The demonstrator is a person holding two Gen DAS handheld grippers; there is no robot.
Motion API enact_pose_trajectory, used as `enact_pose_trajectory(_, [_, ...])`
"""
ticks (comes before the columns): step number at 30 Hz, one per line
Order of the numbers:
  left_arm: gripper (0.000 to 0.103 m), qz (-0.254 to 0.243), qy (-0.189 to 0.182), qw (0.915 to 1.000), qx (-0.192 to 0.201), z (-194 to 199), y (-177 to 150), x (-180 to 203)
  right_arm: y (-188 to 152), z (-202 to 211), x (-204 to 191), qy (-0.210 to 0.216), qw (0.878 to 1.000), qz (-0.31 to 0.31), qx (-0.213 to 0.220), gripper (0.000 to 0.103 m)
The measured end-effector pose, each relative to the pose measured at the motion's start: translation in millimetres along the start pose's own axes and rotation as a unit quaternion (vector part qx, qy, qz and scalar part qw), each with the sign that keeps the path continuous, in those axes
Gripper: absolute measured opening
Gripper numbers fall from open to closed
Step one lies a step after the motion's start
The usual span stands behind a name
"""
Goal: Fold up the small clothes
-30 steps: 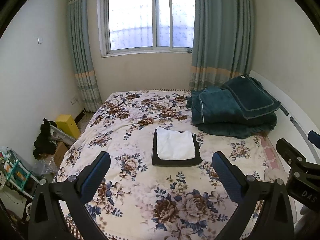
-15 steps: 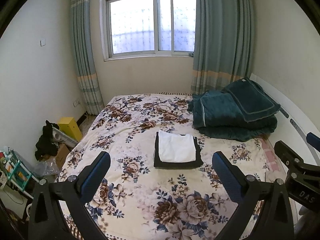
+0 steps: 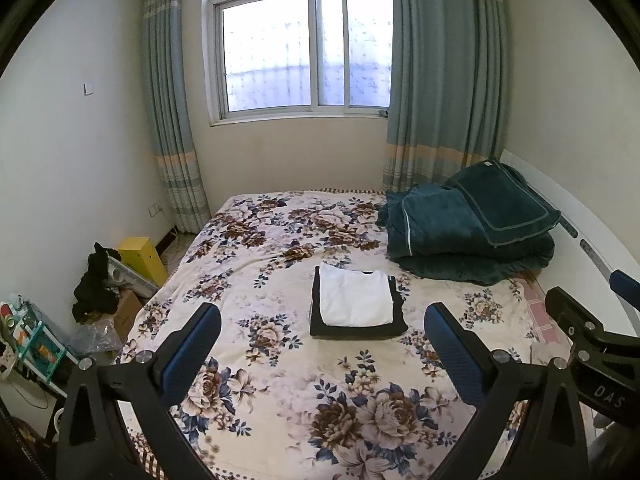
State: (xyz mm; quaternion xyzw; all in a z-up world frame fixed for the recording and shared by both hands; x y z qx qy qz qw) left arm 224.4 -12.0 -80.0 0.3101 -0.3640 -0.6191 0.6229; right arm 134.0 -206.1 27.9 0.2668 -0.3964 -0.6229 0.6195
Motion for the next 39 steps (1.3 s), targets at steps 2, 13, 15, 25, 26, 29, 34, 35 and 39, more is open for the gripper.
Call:
enact_pose_trajectory(2, [0.103,-0.001,0.0,1.0,0.0,0,0,0,-1,3,-3,0.001,1.0,-0.001,0.0,0.103])
enact_pose_trajectory(13, [0.103,0.0,0.002,1.0,0.001,2,-1,0,-4,5,-4,-0.001,1.0,-0.003,0.001,0.103])
enact_pose_trajectory(15, [0.103,0.0,0.003,1.0,0.0,2,-2,1,-4,5,-4,-0.002,1.0,-0.003,0.0,0.103])
enact_pose_trajectory(25, [0.103,-0.001,-0.002,1.0,0.006,5,5,-2,-7,8,-6,-0.003,1.0,-0.007,0.0,0.103])
enact_pose_trajectory(26, [0.103,-0.001,-0.001,1.0,0.006,5,4,-2,-8,7,-5,-0.003,1.0,-0.007,0.0,0.103])
enact_pose_trajectory(29, [0.103,0.0,-0.001,1.0,0.007,6,5,-2,-8,7,-5,-0.003,1.0,-0.007,0.001,0.103])
enact_pose_trajectory(34, [0.103,-0.004,0.002,0.9999,0.012,5,9,-1,-8,9,-8,-0.004,1.0,-0.007,0.001,0.103])
enact_pose_trajectory(35, [0.103,-0.005,0.001,0.9999,0.015,4,10,-1,-9,9,-7,-0.004,1.0,-0.007,0.001,0.103])
enact_pose_trajectory(39, [0.103,-0.006,-0.002,0.9998,0.02,5,12,0,-11,9,-7,-0.004,1.0,-0.008,0.001,0.103])
Point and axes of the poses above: each gripper's, at about its wrist camera, not at the fingertips, and z roughly against the way its jaws point, x to its right, y to its top, the point moved 6 cm from there along -z, roughly the way its jaws point, and after that the axes turned 5 degrees about z, right-handed, at the moved point
